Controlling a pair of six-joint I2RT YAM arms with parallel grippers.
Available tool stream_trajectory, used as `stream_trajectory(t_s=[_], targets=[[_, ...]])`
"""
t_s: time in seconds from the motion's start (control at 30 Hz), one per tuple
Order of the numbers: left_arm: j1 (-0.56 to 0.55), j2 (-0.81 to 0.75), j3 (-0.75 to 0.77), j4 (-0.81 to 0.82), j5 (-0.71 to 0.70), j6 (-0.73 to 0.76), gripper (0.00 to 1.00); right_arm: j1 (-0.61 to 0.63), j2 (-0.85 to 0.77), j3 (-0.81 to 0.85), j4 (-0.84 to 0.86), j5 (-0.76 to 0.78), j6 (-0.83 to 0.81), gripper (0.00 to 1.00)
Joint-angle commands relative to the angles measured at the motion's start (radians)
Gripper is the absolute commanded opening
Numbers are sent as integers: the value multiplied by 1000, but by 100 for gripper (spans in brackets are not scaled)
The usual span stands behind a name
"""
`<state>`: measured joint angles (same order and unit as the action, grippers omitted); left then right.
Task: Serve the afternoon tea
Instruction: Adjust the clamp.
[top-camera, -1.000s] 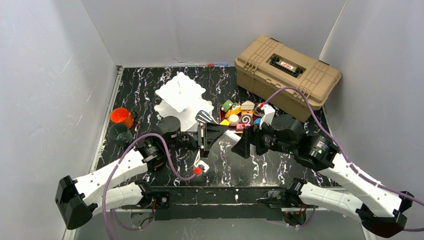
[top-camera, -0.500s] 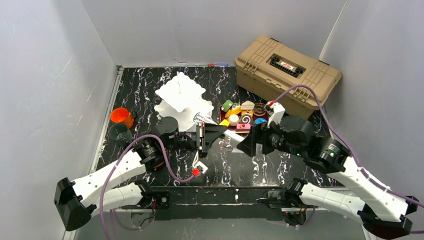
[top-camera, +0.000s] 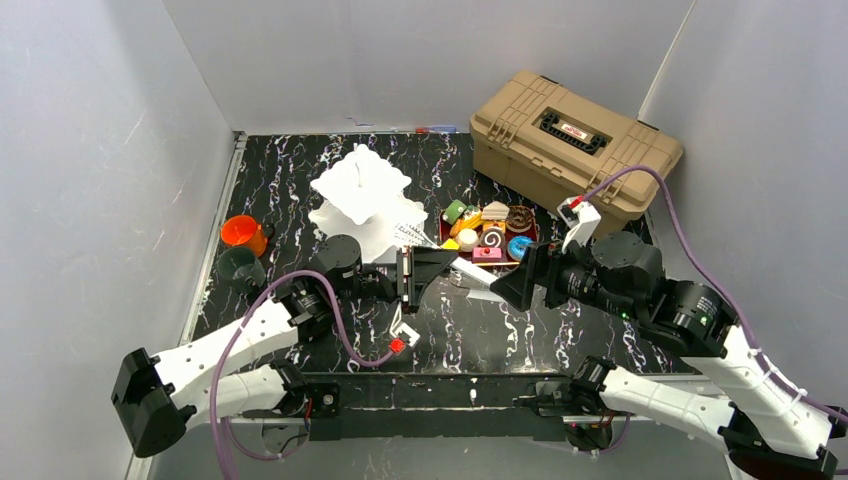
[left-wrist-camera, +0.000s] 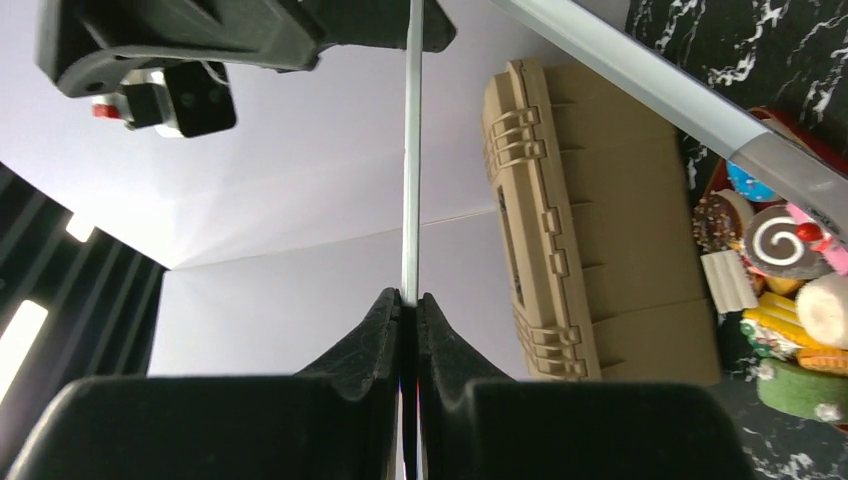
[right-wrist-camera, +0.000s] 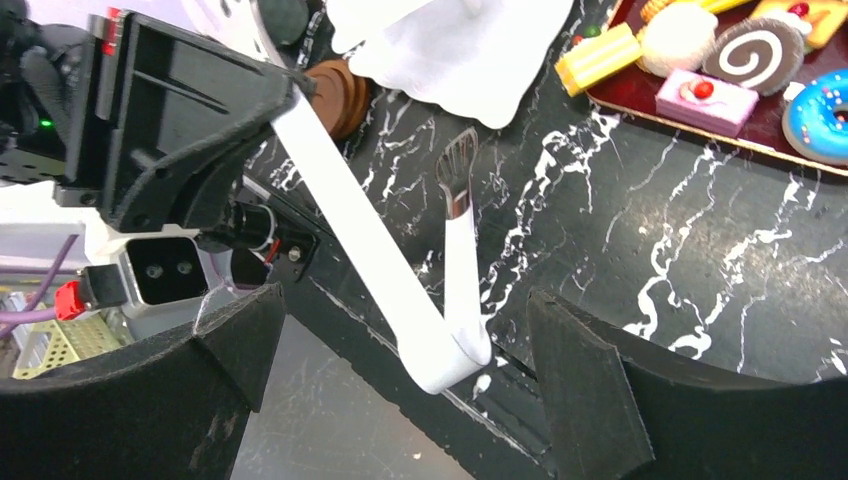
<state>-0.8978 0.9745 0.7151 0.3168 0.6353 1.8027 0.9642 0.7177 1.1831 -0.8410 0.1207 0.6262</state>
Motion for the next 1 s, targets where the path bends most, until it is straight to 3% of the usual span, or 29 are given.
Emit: stream_trajectory(t_s=[0.0,0.23,0.37,0.53,0.83,0.9,0.97], targets=[[-1,-13,33,126,65,58,0,1,8,59,-53,39,30,98],[-1,-130,-45,168,302,37,0,1,-25,43,141,-96,-20,93],[-1,-156,-68,168,370,53,0,1,32,36,247,-261,-23,85],[-3,-145,-69,168,348,84,0,1,86,-4,344,-435,23,75],[-2,-129,-79,169,285,99,0,1,70,-96,428,-507,88,56],[-1,-125,-77,168,271,98,0,1,64,-113,434,-513,91,49],[-3,-117,-76,168,251,97,0,1,63,-121,446,-521,92,36]])
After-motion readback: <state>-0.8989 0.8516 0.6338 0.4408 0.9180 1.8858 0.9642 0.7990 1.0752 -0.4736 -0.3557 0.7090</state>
